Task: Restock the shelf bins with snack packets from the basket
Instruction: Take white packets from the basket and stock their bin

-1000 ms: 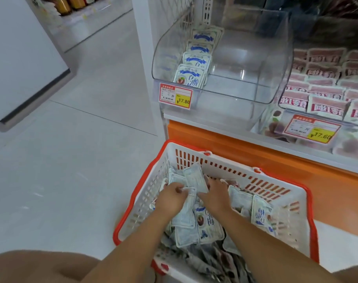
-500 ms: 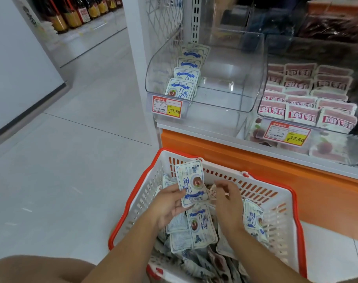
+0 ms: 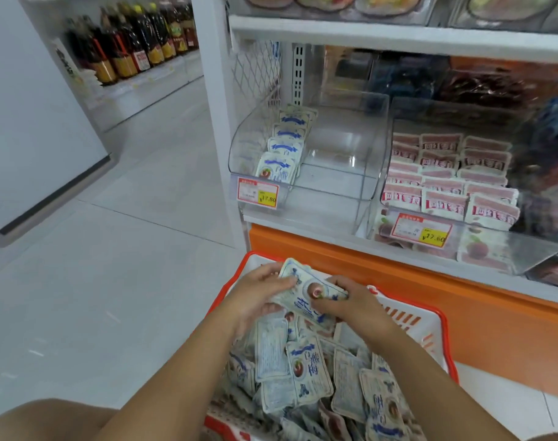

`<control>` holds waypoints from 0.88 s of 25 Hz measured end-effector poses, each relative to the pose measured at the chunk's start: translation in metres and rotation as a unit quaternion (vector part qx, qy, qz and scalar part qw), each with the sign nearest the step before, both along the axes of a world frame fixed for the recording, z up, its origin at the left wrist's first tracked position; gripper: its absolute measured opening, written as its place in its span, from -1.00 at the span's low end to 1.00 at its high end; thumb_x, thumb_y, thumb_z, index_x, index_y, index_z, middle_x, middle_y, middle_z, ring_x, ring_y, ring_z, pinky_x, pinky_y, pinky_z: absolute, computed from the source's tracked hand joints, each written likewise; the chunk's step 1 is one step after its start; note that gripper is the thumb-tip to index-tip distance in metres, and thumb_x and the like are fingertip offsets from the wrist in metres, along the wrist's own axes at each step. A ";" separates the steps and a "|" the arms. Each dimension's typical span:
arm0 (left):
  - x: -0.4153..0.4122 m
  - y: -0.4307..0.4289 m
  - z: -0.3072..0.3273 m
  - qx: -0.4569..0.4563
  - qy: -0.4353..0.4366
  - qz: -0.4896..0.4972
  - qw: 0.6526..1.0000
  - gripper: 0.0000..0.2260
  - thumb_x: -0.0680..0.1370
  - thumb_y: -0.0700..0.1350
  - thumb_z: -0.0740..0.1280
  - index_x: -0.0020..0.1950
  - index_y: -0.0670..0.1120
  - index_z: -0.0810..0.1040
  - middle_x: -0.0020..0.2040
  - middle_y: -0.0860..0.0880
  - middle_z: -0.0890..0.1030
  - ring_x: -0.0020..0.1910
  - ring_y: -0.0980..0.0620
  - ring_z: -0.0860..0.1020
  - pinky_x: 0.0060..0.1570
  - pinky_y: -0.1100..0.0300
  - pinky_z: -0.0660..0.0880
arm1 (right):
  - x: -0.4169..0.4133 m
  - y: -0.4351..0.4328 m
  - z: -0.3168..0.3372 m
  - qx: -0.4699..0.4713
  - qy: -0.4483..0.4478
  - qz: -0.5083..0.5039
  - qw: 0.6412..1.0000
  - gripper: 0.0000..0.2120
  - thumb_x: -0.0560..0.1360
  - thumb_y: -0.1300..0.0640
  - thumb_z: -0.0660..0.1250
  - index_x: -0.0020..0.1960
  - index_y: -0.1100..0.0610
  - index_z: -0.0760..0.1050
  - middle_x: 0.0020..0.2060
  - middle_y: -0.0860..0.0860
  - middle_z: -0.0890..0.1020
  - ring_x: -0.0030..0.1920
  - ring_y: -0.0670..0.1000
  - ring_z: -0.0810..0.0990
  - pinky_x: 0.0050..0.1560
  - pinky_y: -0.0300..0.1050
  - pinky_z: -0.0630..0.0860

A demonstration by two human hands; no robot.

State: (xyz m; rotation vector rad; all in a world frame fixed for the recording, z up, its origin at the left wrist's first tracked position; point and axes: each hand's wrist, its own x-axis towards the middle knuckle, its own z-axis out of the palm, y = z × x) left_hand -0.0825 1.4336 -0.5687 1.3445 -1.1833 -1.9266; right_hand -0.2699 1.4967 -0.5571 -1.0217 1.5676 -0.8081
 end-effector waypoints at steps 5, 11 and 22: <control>0.008 -0.021 0.076 -0.076 0.051 0.027 0.995 -0.84 0.54 -0.18 0.37 0.12 -0.15 0.61 0.02 -0.14 0.70 0.02 -0.09 0.67 0.07 0.00 0.60 | 0.018 -0.010 0.071 -0.105 -0.175 -0.085 0.975 -0.68 0.43 0.18 0.45 0.16 0.14 0.54 -0.03 0.06 0.72 0.00 0.10 0.70 0.12 0.10 0.58; 0.034 -0.056 0.134 -0.276 -0.178 0.158 0.931 -0.82 0.56 -0.05 0.37 0.16 0.02 0.61 0.11 0.05 0.66 0.00 0.14 0.62 -0.03 0.24 0.57 | 0.019 -0.086 0.161 -0.233 0.087 -0.116 0.962 -0.78 0.49 0.06 0.44 0.06 0.03 0.45 -0.12 -0.10 0.67 -0.17 -0.10 0.66 -0.19 -0.29 0.52; 0.037 -0.114 0.112 -0.321 -0.289 0.128 0.893 -0.64 0.56 0.09 0.32 0.33 0.05 0.47 0.18 0.09 0.57 -0.07 0.18 0.54 -0.28 0.44 0.45 | 0.039 -0.245 0.097 0.099 0.223 0.068 0.967 -0.58 0.36 -0.03 0.56 0.08 0.16 0.53 -0.03 0.10 0.65 -0.22 0.01 0.56 -0.20 -0.10 0.54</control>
